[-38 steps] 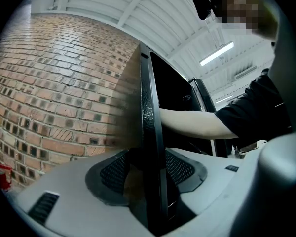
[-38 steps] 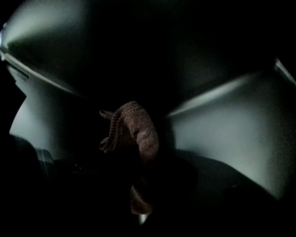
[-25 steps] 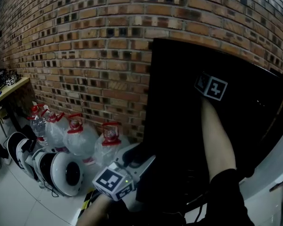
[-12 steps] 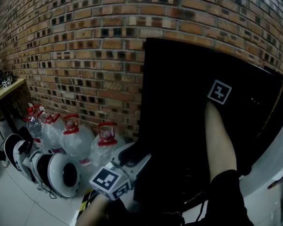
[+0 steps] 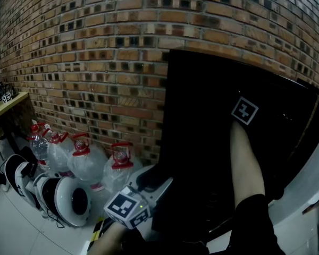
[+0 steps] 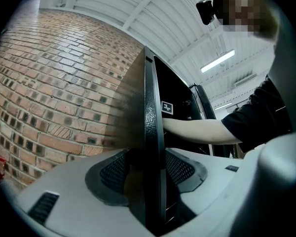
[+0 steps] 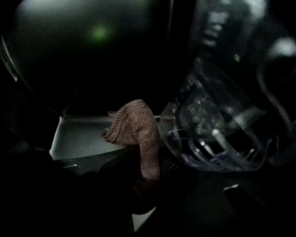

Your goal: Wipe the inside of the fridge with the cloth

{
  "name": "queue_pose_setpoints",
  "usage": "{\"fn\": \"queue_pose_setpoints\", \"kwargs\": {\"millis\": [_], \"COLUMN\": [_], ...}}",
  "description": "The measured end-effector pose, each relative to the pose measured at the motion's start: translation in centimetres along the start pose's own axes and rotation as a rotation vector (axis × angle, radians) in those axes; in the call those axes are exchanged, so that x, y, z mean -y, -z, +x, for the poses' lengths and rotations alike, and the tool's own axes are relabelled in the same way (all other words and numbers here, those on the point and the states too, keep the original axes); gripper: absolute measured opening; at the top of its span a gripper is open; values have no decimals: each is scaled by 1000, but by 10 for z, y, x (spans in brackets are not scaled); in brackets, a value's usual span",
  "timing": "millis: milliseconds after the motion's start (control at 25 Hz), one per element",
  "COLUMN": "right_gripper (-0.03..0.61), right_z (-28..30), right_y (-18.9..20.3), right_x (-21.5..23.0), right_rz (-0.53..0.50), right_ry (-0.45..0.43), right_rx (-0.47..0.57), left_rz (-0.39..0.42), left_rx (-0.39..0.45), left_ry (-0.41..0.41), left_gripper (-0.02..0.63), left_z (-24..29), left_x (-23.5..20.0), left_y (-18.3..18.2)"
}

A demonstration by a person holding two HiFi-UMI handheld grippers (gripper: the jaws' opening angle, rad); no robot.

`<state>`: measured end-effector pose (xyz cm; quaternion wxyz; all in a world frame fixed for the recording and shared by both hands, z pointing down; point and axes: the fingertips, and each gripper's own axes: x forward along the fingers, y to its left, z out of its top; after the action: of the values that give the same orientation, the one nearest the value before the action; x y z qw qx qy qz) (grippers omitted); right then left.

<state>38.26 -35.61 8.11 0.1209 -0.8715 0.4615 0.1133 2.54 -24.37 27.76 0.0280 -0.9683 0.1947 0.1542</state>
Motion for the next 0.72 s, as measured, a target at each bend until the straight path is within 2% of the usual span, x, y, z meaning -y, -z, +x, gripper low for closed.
{"fn": "queue_pose_setpoints", "kwargs": {"millis": [240, 360, 440, 560, 720], "right_gripper": [67, 67, 67, 69, 69], "right_z": [-3, -7, -12, -26, -51], "right_y": [-1, 2, 5, 16, 37], "right_x": [14, 18, 19, 6, -48], "right_rz": [-44, -68, -46, -3, 31], "right_ry": [93, 99, 79, -28, -272], "right_rx": [16, 22, 26, 24, -6], "left_rz": [-7, -12, -14, -14, -12], "left_rx": [5, 11, 17, 20, 19], "left_ry": [5, 2, 0, -4, -14], "left_gripper": [232, 232, 232, 232, 232], "left_z": [0, -1, -2, -1, 0], "left_x": [0, -1, -2, -2, -3], "left_y": [0, 0, -1, -1, -1]}}
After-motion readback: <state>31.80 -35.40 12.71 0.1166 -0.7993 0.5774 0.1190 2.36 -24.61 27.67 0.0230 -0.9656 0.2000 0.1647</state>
